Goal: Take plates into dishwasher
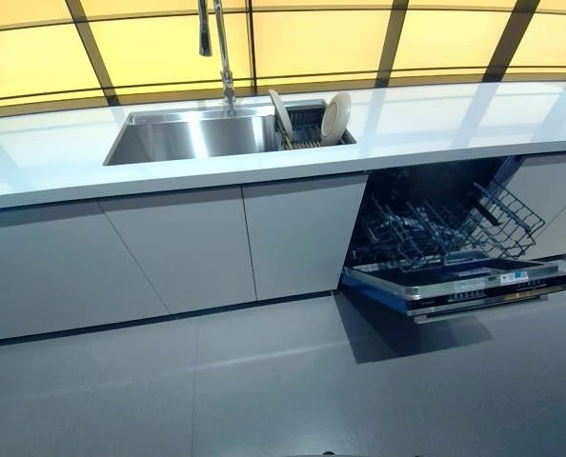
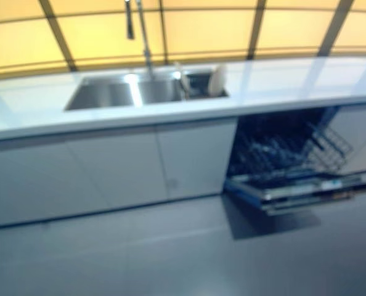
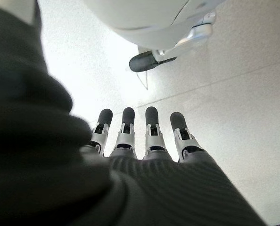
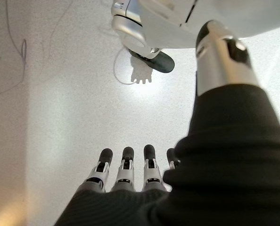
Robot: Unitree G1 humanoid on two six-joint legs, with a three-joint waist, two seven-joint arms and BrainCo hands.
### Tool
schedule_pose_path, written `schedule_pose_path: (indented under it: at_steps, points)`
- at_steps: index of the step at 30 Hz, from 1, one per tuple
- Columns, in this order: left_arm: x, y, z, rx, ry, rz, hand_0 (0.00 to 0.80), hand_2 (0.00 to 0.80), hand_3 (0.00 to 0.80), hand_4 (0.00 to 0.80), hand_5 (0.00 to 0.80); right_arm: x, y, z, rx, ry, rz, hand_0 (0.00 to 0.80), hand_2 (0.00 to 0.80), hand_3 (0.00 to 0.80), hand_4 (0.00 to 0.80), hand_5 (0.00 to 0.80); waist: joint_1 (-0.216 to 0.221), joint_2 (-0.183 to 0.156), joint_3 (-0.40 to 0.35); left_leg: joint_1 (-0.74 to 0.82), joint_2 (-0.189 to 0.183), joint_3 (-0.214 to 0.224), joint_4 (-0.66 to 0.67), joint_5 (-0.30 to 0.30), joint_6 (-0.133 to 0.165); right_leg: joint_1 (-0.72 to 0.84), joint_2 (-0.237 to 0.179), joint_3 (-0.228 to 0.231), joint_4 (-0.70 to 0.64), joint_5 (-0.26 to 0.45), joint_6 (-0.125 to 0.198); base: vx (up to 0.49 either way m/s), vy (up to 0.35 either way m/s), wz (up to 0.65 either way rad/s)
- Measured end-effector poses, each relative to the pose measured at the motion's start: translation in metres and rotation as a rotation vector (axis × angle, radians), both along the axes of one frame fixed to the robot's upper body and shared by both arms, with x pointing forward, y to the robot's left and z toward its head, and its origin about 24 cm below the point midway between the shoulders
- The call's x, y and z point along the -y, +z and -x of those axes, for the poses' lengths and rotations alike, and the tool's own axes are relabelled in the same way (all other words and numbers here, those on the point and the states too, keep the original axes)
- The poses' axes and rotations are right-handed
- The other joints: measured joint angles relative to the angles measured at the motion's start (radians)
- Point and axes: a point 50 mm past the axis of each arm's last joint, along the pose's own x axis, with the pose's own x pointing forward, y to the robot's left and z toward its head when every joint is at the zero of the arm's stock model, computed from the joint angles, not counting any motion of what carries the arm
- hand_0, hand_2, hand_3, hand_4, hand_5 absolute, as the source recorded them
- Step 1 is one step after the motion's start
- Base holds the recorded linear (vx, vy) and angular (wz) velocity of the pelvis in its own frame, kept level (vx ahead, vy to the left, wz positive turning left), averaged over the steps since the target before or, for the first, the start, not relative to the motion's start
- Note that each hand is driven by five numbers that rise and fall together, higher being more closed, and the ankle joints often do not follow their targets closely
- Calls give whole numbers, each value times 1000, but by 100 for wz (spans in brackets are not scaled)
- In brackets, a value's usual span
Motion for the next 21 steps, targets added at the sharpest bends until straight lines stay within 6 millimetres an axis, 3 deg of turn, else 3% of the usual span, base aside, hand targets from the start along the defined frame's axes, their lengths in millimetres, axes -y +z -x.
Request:
schedule_pose_path:
  at_steps: [2, 3, 4, 5, 7, 8, 9, 10, 12, 13, 14, 17, 18, 21]
  points:
    - [-3, 1, -6, 25, 35, -11, 0, 0, 0, 0, 0, -2, 1, -10, 13, -18, -14, 0, 0, 0, 0, 0, 9, -18, 29, -103, -1, -6, 221, -49, -23, -29, 4, -5, 47, -21, -14, 37, -62, 9]
    - [-5, 2, -9, 37, 40, -14, 0, 0, 0, 0, 0, -3, 1, -15, 19, -19, -16, 0, 0, 0, 0, 0, 18, -32, 43, -151, -7, -5, 321, -48, -27, -40, -10, 9, 65, -30, -23, 110, 14, -12]
    - [-5, 4, -20, 79, 84, 2, 0, 0, 0, 0, 0, 0, 3, -19, 22, -18, -6, 0, 0, 0, 0, 0, 33, -44, 65, -243, -12, -6, 498, -17, -57, -40, -20, 26, 69, -29, -33, 181, 50, -25]
    - [-2, 4, -24, 97, 99, 13, 0, 0, 0, 0, 0, 6, 4, -19, 8, -16, 14, 0, 0, 0, 0, 0, 52, -57, 75, -298, -24, -18, 559, -20, -64, -42, -37, 33, 67, -25, -40, 467, 143, -45]
    - [5, -1, -10, 65, 131, 36, 0, 0, 0, 0, 0, 17, 8, -27, 11, 13, 44, 0, 0, 0, 0, 0, 61, -25, 78, -305, -60, 3, 417, -18, -53, -18, -40, 37, 22, -30, -32, 573, 166, -30]
    - [9, -2, -7, 61, 151, 47, 0, 0, 0, 0, 0, 23, 9, -24, -4, 9, 59, 0, 0, 0, 0, 0, 52, -16, 73, -288, -73, 1, 327, -19, -56, -10, -39, 62, -11, -50, -5, 407, 92, -57]
    - [21, -5, 0, 32, 180, 77, 0, 0, 0, 0, 0, 36, 13, -27, -24, -2, 89, 0, 0, 0, 0, 0, 106, 86, 79, -247, -9, -35, 140, -47, -84, -49, 75, 54, 142, -79, -32, 413, 124, -89]
    - [9, -4, 2, 39, 219, 55, 0, 0, 0, 0, 0, 25, 9, -25, -33, -18, 55, 0, 0, 0, 0, 0, 136, 78, 100, -218, 9, -34, 120, 93, -44, -75, 112, 40, 436, -228, -61, 388, 142, -100]
    - [-10, -1, 15, 11, 238, 2, 0, 0, 0, 0, 0, 5, 3, -26, -26, -23, -8, 0, 0, 0, 0, 0, 125, -4, 111, -224, -20, 0, 145, 100, -28, -20, 84, 81, 372, -329, -105, 343, 150, -9]
    - [-6, -3, 22, -23, 262, 8, 0, 0, 0, 0, 0, 5, 2, -20, -45, -42, -12, 0, 0, 0, 0, 0, 132, -24, 99, -227, -22, 14, 122, 106, -20, 37, 89, 83, 277, -290, -89, 390, 134, 25]
    - [-4, -4, 24, -26, 263, 13, 0, 0, 0, 0, 0, 6, 2, -19, -50, -43, -10, 0, 0, 0, 0, 0, 139, -22, 94, -223, -29, 9, 91, 115, -16, 69, 86, 88, 222, -257, -100, 386, 113, 25]
    - [3, -5, 24, -24, 261, 24, 0, 0, 0, 0, 0, 10, 2, -14, -72, -13, -5, 0, 0, 0, 0, 0, 137, -10, 88, -225, -48, 12, 49, 142, 22, 174, 83, 105, 107, -229, -93, 267, 66, 11]
    - [3, -5, 24, -24, 260, 23, 0, 0, 0, 0, 0, 8, 2, -14, -71, -6, -13, 0, 0, 0, 0, 0, 144, -7, 81, -222, -52, 14, 51, 183, 40, 209, 75, 113, 71, -229, -89, 257, 76, -20]
    - [0, -3, 10, 39, 244, 22, 0, 0, 0, 0, 0, -2, -1, -15, -51, 2, -44, 0, 0, 0, 0, 0, 156, -38, 54, -161, -114, 36, -13, 190, 84, 237, 7, 114, 55, -238, -48, 226, 73, -18]
